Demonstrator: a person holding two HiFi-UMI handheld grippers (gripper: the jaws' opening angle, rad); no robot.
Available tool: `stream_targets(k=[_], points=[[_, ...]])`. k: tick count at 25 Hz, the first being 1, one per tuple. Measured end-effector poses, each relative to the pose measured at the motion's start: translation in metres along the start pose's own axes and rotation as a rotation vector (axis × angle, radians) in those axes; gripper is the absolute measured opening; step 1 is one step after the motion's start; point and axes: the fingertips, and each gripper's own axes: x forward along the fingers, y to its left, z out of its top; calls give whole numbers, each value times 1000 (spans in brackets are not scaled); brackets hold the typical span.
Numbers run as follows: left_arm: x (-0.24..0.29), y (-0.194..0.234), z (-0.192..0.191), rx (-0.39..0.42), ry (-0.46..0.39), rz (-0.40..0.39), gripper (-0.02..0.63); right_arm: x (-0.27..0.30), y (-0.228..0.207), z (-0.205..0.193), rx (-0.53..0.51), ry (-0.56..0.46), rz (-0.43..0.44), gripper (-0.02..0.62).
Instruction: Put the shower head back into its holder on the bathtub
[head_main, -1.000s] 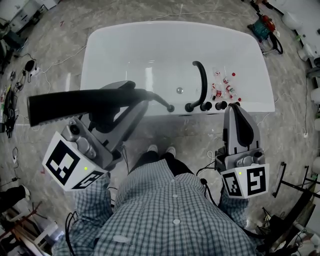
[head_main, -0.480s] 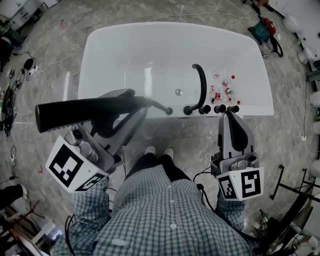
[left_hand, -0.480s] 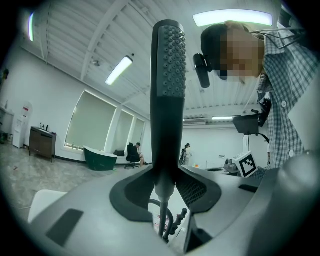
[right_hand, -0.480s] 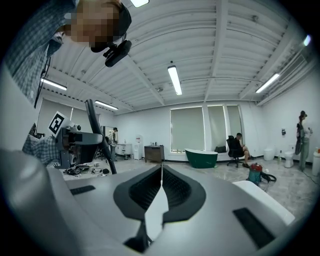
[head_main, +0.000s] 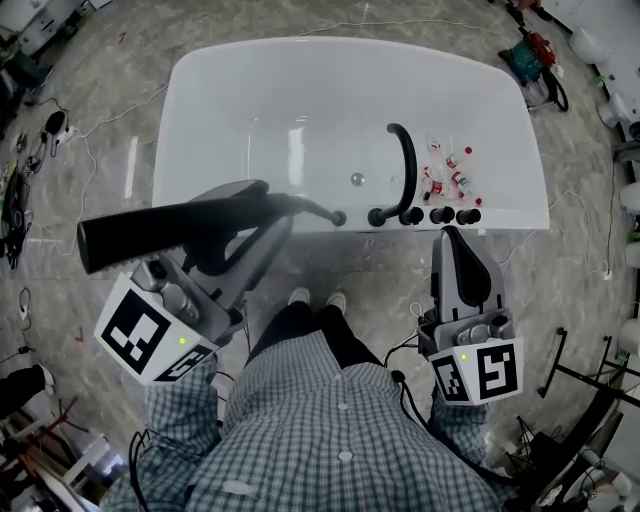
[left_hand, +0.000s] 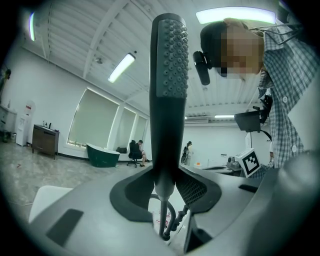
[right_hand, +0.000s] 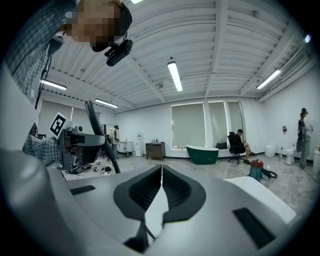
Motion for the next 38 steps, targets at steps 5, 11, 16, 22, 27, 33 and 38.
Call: stream_targets(k=[5,11,16,22,27,33,38], points=[[0,1,-11,14,31,4,141,1,1,-6,6,10,-2,18],[2,2,-18,7,43,-6,141,4,3,-6,14,10,-2,19],[3,2,-29,-1,49,-11,141,3,3,-12,8,22,-3,18],[5,1,-36,15,75,-36,141,3,5,-16,0,39,-10,19],[9,0,-44,15,83,-44,141,2,3,-26,0,58,-17,18],[8,2,-52,0,94,-35,141,2,4,-31,5,68,-18,18],[7,4,-59,-3,102,-27,141,3,4,-35,8,75,-15,18]])
